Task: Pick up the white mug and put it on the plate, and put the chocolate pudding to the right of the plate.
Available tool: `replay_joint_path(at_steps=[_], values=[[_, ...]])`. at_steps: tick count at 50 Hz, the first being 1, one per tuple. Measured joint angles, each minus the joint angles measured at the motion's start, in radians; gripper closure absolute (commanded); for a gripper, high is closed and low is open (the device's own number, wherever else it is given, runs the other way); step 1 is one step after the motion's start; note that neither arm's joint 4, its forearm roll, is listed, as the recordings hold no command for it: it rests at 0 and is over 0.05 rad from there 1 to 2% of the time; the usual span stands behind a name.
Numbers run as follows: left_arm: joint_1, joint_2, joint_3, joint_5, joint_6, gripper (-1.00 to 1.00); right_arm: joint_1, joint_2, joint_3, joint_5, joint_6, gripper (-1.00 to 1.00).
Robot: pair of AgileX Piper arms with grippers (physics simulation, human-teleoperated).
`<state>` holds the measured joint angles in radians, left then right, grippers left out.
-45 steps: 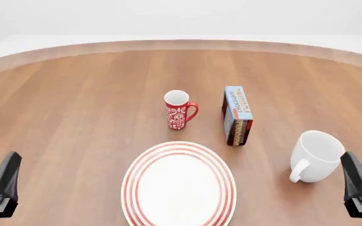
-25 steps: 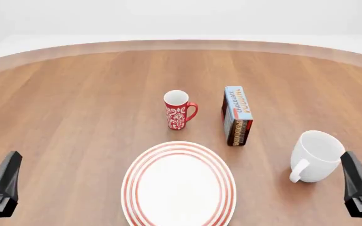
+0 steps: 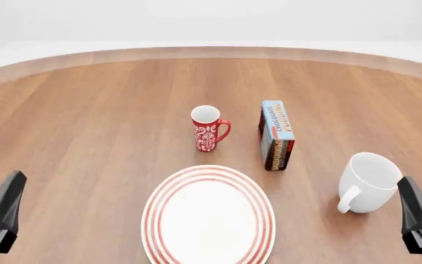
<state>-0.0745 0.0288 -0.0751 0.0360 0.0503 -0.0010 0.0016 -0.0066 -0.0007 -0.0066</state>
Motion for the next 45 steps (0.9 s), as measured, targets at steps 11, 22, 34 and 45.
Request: replay_joint_path(at_steps=[11,22,34,45], values=[[-0.061,-0.016,-0.060,0.059,0.028,-1.00,0.000,0.000,0.000,-0.001,-0.003,-1.00],[-0.125,0.061,-0.092,0.002,0.048,-1.00,0.000,0.000,0.001,-0.002,-0.004,-1.00],[-0.192,0.167,-0.121,-0.083,0.068,-1.00,-0.001,0.000,0.001,-0.002,-0.005,-1.00],[-0.252,0.226,-0.145,-0.121,0.082,-1.00,-0.001,0.000,0.001,-0.002,-0.005,-1.00]])
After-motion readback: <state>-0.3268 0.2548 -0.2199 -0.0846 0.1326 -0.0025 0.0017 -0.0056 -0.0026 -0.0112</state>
